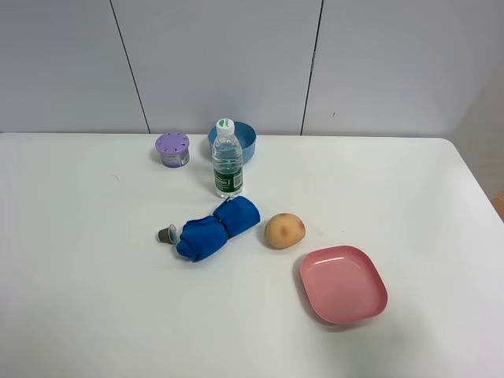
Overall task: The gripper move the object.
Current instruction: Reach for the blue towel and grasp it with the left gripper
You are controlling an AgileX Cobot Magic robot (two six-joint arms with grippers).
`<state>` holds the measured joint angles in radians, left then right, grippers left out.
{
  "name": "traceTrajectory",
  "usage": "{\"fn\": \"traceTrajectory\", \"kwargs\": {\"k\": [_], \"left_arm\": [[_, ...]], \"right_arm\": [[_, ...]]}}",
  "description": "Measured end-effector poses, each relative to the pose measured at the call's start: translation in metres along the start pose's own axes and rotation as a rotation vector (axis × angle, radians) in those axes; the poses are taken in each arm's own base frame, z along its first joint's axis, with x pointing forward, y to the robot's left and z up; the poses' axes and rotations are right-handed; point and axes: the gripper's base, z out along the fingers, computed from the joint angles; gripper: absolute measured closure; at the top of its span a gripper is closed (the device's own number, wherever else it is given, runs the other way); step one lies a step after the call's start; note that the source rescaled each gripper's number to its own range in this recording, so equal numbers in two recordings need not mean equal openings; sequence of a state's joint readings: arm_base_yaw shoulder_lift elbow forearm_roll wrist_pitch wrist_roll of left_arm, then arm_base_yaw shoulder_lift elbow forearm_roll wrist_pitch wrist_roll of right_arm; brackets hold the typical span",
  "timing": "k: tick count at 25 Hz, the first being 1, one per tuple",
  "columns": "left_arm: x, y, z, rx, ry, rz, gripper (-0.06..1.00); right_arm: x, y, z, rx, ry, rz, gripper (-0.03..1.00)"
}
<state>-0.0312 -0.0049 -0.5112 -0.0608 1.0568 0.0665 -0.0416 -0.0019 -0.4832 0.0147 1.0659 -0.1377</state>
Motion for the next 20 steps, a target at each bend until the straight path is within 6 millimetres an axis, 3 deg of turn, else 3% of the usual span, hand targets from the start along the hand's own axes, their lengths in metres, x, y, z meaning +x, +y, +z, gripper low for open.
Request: {"fn": "traceTrajectory", "kwargs": {"k": [20], "left_arm": [[0.0000,0.0000,0.0000,0.000,0.000,0.000,-0.06]], "right_arm": [[0.0000,0.0000,0.0000,0.000,0.000,0.000,-0.03]]}}
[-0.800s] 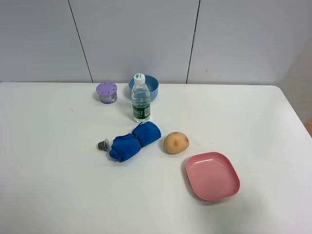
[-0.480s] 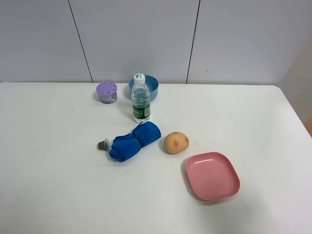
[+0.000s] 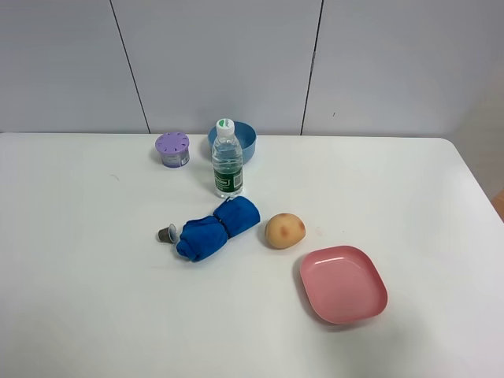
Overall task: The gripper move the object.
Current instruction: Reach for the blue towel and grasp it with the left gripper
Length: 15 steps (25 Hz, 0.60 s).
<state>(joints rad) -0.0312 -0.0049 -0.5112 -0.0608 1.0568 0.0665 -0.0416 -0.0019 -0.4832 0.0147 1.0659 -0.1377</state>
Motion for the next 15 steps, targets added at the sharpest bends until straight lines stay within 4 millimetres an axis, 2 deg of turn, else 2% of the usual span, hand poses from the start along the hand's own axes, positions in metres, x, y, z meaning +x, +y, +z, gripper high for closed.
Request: {"fn": "traceTrajectory", "kwargs": {"k": [15], "left_arm": [[0.0000,-0.0001,0.0000,0.001,0.000,-0.008,-0.06]], "right_arm": [[0.0000,0.0000,0.0000,0.000,0.000,0.000,-0.03]]}}
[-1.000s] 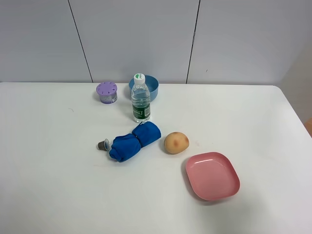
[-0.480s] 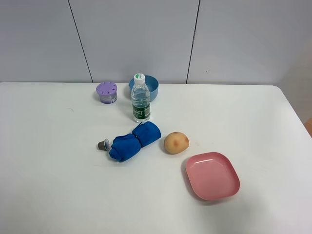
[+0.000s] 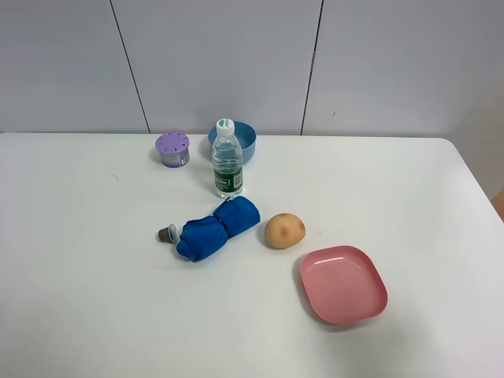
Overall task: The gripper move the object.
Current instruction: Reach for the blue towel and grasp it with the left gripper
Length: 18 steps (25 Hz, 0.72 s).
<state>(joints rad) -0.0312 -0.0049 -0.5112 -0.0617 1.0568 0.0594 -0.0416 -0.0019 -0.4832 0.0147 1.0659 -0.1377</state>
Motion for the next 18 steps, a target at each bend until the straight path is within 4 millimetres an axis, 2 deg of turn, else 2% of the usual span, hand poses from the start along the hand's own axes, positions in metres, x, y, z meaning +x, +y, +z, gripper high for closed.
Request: {"fn": "traceTrajectory", "kwargs": {"k": [8,14,18], "left_arm": [[-0.007,0.001,0.004,-0.001,0.062,-0.007,-0.06],[-0.048,0.006,-0.005,-0.047,0.074,0.031,-0.06],[-0.078,0.007,0.002,-0.040,0.116,0.043,-0.06]], "right_arm": [[0.000,0.000,0.000,0.000,0.000,0.000,-0.03],[0.000,0.000,0.000,0.000,0.000,0.000,-0.03],[0.000,0.000,0.000,0.000,0.000,0.000,-0.03]]}}
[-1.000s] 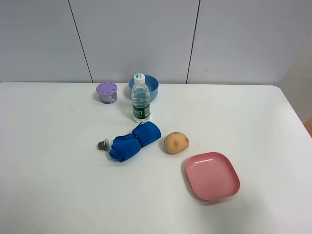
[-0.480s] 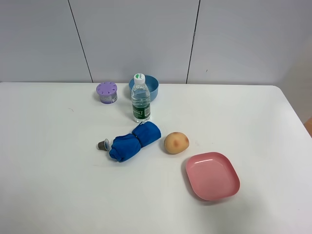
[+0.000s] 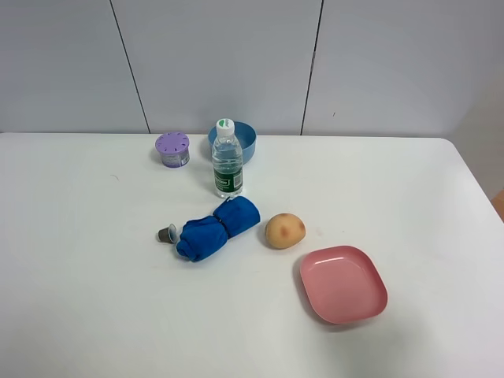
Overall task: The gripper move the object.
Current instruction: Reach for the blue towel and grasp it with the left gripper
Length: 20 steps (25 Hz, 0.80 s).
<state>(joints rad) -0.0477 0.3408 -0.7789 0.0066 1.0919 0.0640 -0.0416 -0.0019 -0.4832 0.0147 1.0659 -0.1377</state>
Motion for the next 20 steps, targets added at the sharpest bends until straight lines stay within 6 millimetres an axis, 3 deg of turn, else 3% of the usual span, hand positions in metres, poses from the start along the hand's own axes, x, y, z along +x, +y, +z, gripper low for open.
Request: {"fn": "traceTrajectory", "kwargs": {"k": [4,10,15,20], "left_arm": [[-0.029,0.000,0.019,0.029,0.081,0.010,-0.06],[-0.071,-0.003,0.063,0.066,0.183,0.038,-0.06],[-0.090,-0.013,0.107,0.116,0.258,0.059,-0.06],[-0.102,-0.038,0.156,0.203,0.340,0.106,-0.06]], "right_arm": [[0.000,0.000,0.000,0.000,0.000,0.000,-0.03],[0.000,0.000,0.000,0.000,0.000,0.000,-0.03],[0.000,0.000,0.000,0.000,0.000,0.000,-0.03],[0.000,0.000,0.000,0.000,0.000,0.000,-0.03]]}}
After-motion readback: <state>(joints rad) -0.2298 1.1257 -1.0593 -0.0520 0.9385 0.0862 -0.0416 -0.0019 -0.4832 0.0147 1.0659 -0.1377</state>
